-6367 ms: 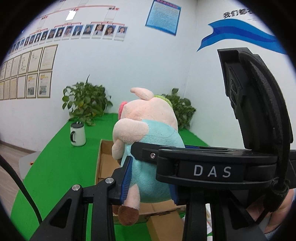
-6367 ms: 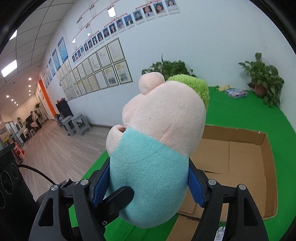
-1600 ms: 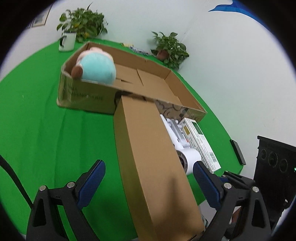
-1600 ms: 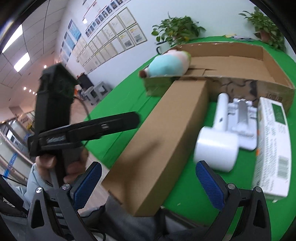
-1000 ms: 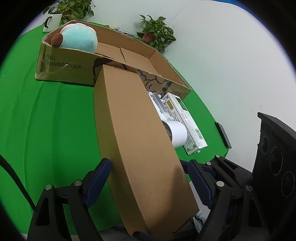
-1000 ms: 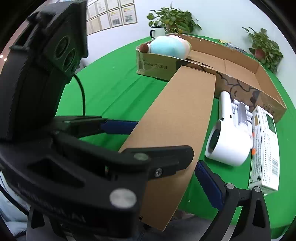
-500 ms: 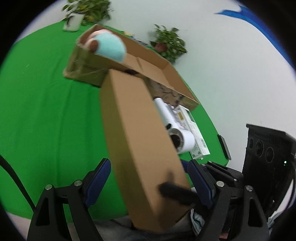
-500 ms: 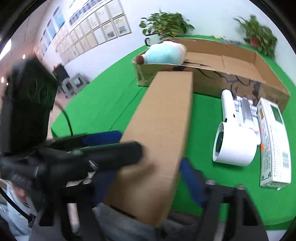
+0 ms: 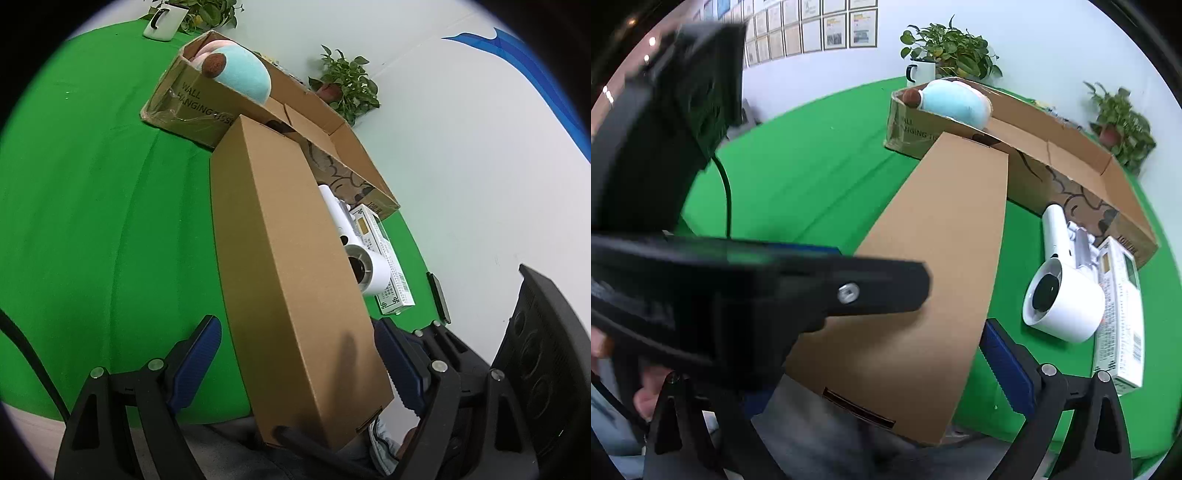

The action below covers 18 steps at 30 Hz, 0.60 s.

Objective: Organize objects

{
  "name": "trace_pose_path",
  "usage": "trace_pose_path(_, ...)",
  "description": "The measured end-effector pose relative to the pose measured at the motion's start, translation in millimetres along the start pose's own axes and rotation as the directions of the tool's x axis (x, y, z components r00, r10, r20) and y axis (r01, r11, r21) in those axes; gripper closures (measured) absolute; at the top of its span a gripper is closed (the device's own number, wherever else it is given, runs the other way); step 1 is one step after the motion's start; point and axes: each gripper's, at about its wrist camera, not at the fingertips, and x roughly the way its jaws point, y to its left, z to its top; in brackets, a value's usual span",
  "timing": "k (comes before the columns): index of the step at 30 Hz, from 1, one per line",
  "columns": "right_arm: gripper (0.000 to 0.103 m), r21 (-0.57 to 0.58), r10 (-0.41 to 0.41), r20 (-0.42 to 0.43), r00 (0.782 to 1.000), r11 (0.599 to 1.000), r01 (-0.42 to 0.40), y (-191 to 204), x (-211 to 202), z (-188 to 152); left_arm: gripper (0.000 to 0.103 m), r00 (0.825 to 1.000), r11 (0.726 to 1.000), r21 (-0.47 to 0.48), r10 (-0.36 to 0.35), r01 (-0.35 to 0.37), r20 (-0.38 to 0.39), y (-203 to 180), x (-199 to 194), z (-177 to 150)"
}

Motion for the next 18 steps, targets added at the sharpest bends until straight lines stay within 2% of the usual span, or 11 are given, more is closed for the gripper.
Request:
trace_pose_path(4, 0.008, 0.052, 0.038, 0.033, 0.999, 0.998, -0.039, -8.2, -2.6, -3.7, 0.018, 1.0, 1.0, -0.009, 0.004, -0.003, 0.013, 2.3, -4.1, -2.4)
trace_pose_path(7, 0.008, 0.167, 0.167, 0.069, 0.983, 0.97, -0.177, -26.6, -8.7, -6.6, 0.018, 1.0, 0.999, -0.033, 0.006, -0.005, 0.025, 7.1, -8.3, -4.7)
trace_pose_path(10, 0.009, 0.271, 0.317, 0.111, 0.942, 0.902, -0.336, -42.0, -8.9, -10.5, 0.018, 0.999, 0.998, -0.06, -0.034, 0.036, 0.03, 12.1, -11.1, -5.2)
trace_pose_path(13, 0.009, 0.299, 0.413, 0.144, 0.899, 0.848, -0.437, -44.6, -6.8, -14.4, 0.018, 0.999, 0.998, -0.052, -0.027, 0.029, 0.037, 8.0, -14.0, -5.2)
trace_pose_path(14, 0.009, 0.304, 0.447, 0.148, 0.882, 0.829, -0.47, -44.5, -4.5, -14.8, 0.022, 0.999, 0.999, -0.043, -0.019, 0.021, 0.04, 4.8, -14.7, -5.1)
trace_pose_path(15, 0.009, 0.304, 0.482, 0.147, 0.864, 0.809, -0.503, -43.1, -1.5, -15.2, 0.036, 0.999, 0.999, -0.033, -0.011, 0.012, 0.048, 1.6, -16.0, -4.6)
trace_pose_path(18, 0.009, 0.321, 0.527, 0.14, 0.838, 0.777, -0.542, -43.0, 6.4, -15.5, 0.039, 0.996, 0.999, 0.0, 0.05, -0.05, 0.069, -9.7, -19.7, -1.8)
